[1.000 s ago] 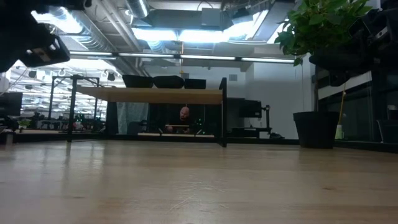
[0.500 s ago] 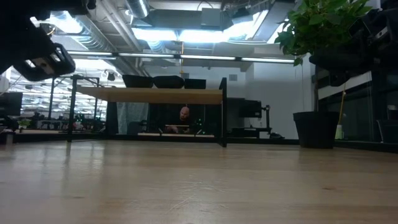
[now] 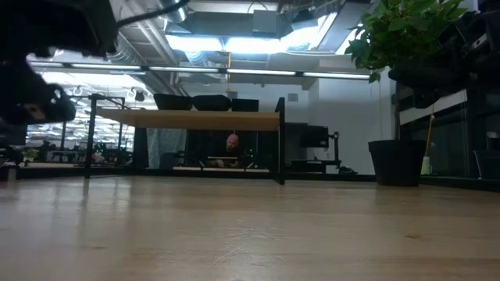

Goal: Pick & Place Mini shaped plates
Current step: Stack the distorted square plate on top of the distorted square plates on the shelf

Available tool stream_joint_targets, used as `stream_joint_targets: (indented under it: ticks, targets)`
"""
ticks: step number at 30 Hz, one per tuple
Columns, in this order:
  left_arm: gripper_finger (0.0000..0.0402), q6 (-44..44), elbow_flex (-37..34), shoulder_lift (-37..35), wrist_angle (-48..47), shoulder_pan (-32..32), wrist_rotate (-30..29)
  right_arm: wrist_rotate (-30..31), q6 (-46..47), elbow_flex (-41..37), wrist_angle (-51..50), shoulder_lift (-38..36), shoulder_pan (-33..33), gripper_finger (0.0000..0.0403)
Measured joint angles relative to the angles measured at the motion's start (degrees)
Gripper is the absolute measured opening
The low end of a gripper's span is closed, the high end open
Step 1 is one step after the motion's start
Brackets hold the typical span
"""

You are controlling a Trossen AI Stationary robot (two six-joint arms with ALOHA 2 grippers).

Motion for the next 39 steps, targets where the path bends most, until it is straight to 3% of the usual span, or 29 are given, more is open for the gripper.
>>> stream_joint_targets:
  ticks: [17,28,32,39]
  targets:
    - [0.0143,-3.1,0.0,5.8,1.7,-1.0,0.5,0.0,0.0,0.0,0.0,0.0,0.0,0.0103]
    - [0.0139,-2.9,0.0,5.9,1.5,-1.1,0.4,0.0,0.0,0.0,0.0,0.0,0.0,0.0103]
    - [0.0107,-2.8,0.0,5.9,1.5,-1.0,0.4,0.0,0.0,0.0,0.0,0.0,0.0,0.0103]
    - [0.0012,-2.7,0.0,5.9,1.5,-0.6,0.1,0.0,0.0,0.0,0.0,0.0,0.0,0.0103]
